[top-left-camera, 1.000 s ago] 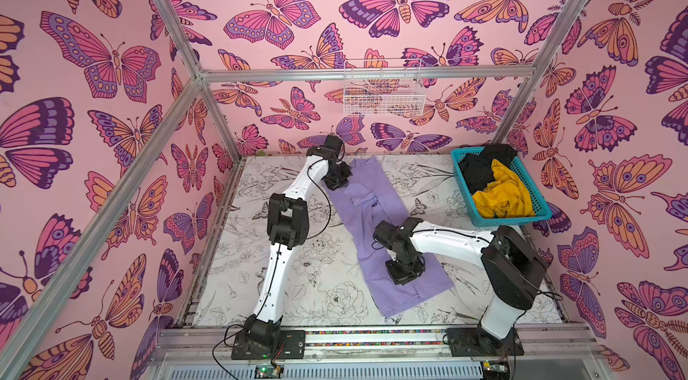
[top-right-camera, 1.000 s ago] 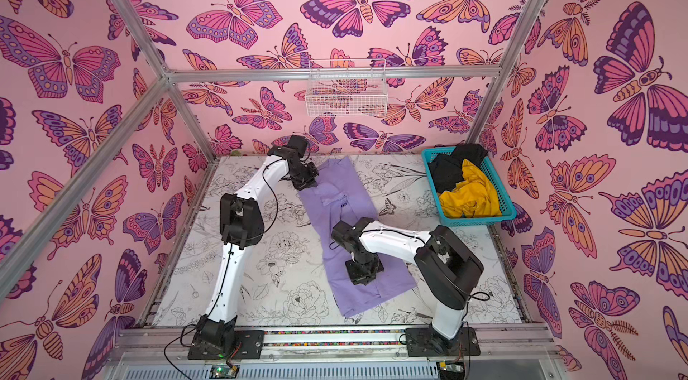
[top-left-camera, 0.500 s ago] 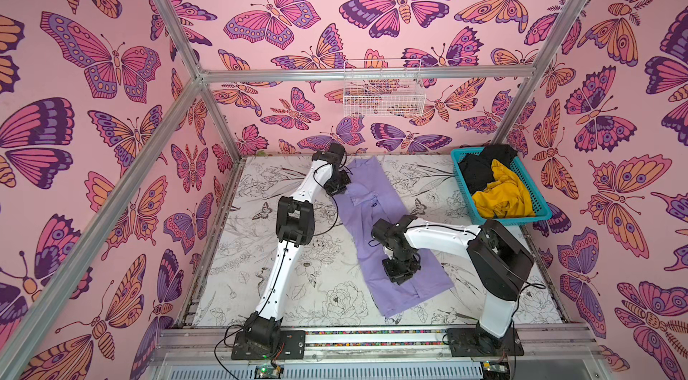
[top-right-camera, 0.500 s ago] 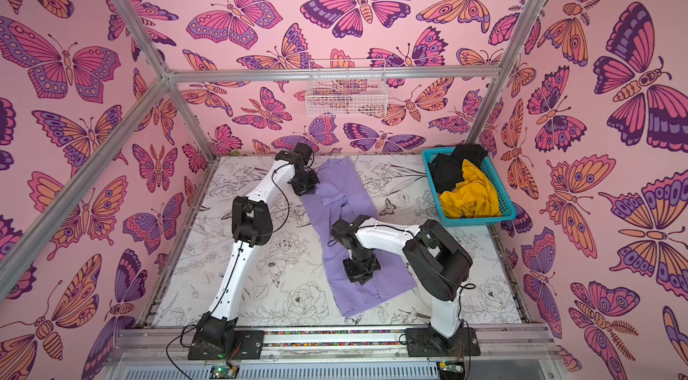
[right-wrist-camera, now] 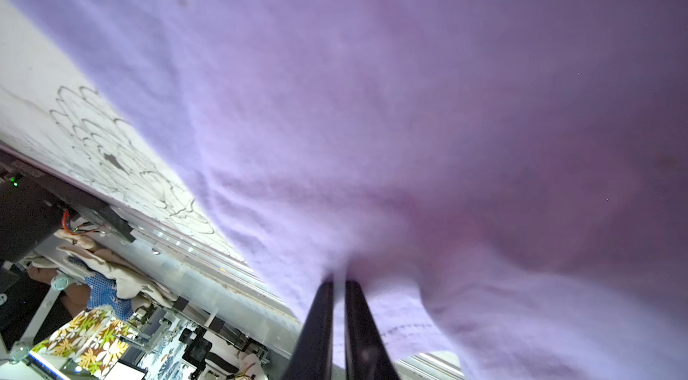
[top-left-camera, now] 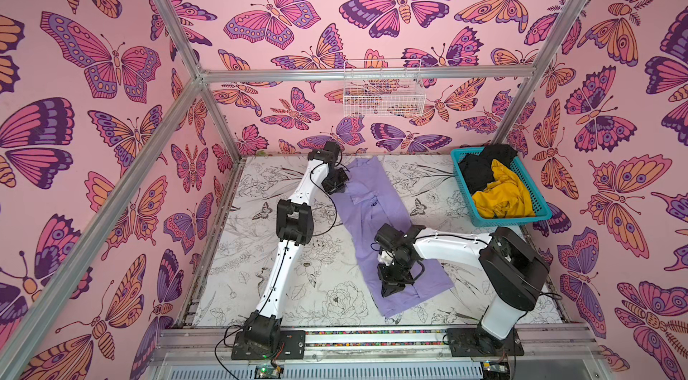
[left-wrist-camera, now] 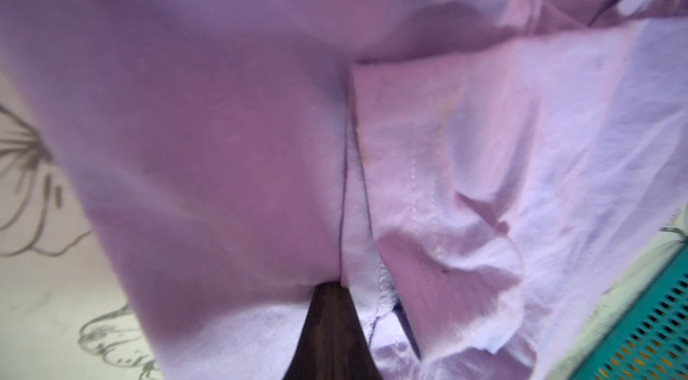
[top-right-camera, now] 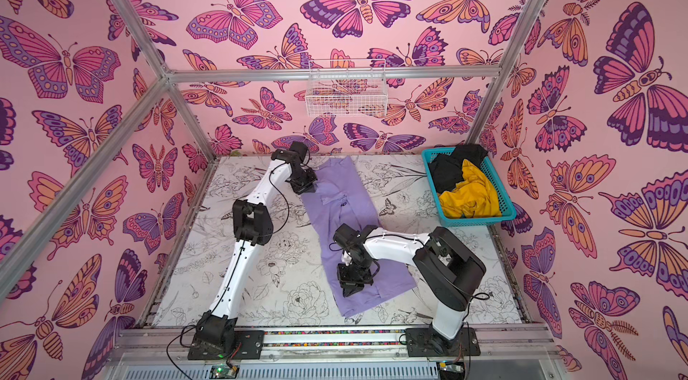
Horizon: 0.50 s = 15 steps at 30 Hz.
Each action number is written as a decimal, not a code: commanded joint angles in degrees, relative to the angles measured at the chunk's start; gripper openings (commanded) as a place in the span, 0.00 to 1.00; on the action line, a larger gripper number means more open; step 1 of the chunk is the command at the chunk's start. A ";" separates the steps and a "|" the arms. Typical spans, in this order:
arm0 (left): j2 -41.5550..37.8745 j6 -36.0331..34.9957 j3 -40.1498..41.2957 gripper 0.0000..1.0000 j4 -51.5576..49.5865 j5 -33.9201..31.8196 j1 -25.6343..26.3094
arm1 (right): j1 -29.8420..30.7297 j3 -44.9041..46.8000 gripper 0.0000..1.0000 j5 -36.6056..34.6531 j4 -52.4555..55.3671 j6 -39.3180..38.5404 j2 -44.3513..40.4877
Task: Fold and stack t-shirts
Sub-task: Adjust the T-shirt at the center of the board.
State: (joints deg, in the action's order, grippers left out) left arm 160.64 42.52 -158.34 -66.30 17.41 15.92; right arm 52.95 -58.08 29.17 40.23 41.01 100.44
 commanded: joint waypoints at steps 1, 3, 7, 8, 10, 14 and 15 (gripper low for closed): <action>3.22 -0.07 3.95 0.00 0.03 -3.28 -0.59 | 0.32 -4.41 0.25 -1.90 3.12 -1.99 1.90; 1.41 -1.01 6.21 0.00 0.03 -4.63 -0.30 | 0.23 -6.96 0.33 -6.33 6.90 -4.44 2.38; -2.26 -3.03 11.04 0.00 -0.37 -7.42 -0.18 | -1.41 -13.33 0.53 -19.14 16.60 -10.20 1.84; -2.69 -3.44 11.58 0.00 -0.68 -7.92 -0.11 | -2.57 -13.86 0.57 -20.32 17.63 -11.39 1.67; -3.42 -4.06 12.17 0.00 -1.45 -8.23 -0.10 | -5.72 -13.73 0.62 -21.33 18.24 -13.31 1.36; -4.40 -4.03 12.56 0.00 -1.94 -7.41 0.28 | -10.87 -11.37 0.66 -23.71 18.23 -17.10 4.06; -4.74 -3.95 12.83 0.00 -1.93 -7.71 0.46 | -11.89 -10.86 0.65 -24.04 18.00 -17.96 5.51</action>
State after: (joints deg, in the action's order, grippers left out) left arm 155.33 39.77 -148.38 -61.49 14.50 16.58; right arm 43.38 -70.65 10.04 54.50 27.81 102.85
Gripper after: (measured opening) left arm 0.042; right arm 0.654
